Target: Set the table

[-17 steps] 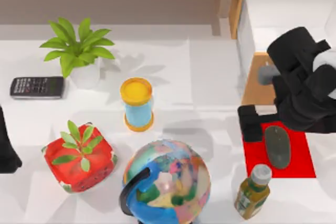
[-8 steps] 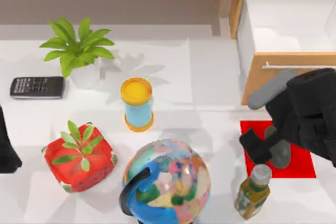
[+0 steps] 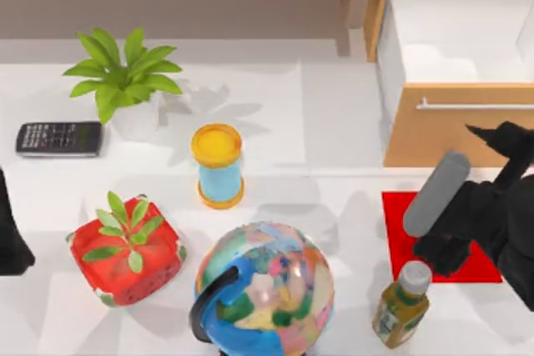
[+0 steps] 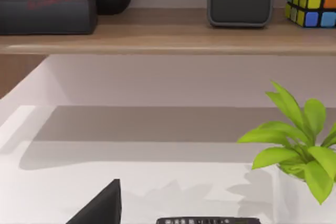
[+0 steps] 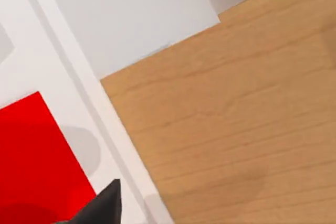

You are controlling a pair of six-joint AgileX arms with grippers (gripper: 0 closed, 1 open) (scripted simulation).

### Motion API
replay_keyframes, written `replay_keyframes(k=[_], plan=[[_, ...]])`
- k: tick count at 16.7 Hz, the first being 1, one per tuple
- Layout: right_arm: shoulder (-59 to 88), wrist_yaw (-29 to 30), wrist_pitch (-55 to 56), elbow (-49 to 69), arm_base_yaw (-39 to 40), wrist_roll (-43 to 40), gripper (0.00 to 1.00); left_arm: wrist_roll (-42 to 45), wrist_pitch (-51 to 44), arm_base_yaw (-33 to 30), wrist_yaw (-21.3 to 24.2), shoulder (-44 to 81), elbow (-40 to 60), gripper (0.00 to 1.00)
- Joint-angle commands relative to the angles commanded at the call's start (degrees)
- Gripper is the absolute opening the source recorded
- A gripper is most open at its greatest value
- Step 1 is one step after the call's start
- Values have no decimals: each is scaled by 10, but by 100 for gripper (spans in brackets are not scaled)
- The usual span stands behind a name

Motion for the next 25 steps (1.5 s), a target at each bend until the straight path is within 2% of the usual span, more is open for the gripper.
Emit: replay_keyframes(k=[5, 10, 13, 17, 25], plan=[[88, 31, 250, -38, -36, -210, 100, 0, 0, 0, 0, 0, 0, 100], [169, 53, 413, -37, -75, -347, 100, 0, 0, 0, 0, 0, 0, 100], [190, 58, 448, -34, -86, -377, 100, 0, 0, 0, 0, 0, 0, 100], [190, 58, 448, -34, -86, -377, 100, 0, 0, 0, 0, 0, 0, 100], [199, 38, 407, 16, -106, -377, 100, 0, 0, 0, 0, 0, 0, 100]])
